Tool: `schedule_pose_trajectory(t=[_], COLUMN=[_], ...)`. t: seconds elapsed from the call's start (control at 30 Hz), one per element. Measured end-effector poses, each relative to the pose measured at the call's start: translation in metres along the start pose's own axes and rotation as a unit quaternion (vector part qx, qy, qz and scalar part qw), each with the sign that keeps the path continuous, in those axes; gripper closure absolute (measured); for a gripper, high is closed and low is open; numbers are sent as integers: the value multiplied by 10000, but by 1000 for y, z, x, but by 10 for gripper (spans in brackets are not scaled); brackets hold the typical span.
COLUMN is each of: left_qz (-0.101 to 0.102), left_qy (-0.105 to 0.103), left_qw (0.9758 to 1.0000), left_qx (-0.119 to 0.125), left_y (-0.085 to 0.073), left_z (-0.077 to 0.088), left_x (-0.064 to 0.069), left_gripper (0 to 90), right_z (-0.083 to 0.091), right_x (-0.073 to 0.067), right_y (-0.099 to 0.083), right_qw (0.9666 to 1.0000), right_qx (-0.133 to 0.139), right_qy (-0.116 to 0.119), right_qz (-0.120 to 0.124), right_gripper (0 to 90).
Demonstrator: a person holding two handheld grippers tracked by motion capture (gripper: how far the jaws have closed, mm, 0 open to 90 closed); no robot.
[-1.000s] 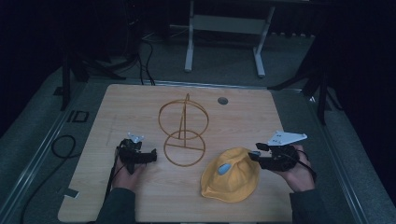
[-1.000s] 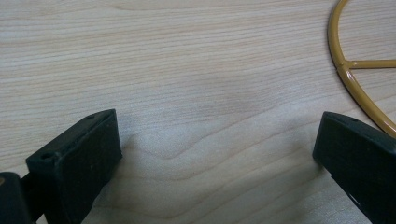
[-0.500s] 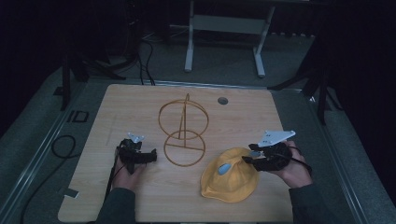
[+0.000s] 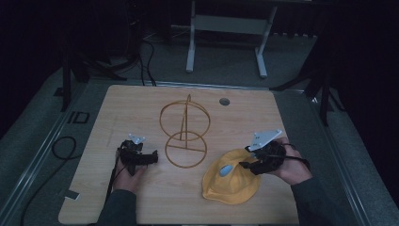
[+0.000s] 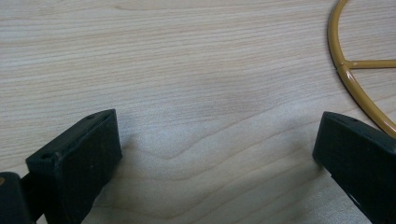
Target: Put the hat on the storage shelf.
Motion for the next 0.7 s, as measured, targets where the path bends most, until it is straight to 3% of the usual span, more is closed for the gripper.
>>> schedule_pose_trajectory(t=[0.3,0.37,0.7], left_qz=[1,1,-1], left_qy=[1,1,1], left_qw=[10000,10000,10000], left_qx=[0,-1,-1], left_y=[0,0,0], left_z=[0,0,0], left_x=[0,0,0], left_gripper=[9,9,9], right_z=[-4,-3,-5], right_x=[-2,-1,1], right_y=[5,5,9], right_qw=[9990,9975,9918], right_qx=[-294,-465,-826], right_qy=[119,235,460], right_qz=[313,472,865], right_gripper=[416,408,445])
Point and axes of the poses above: each handheld gripper's, and its own axes: z roughly backward along the jaws, y roughly out of its top, x roughly to its right, the point moved 7 cm from there along -z, roughly forward along the jaws, and after that the axes turned 4 degrees about x, right-handed, at the moved point
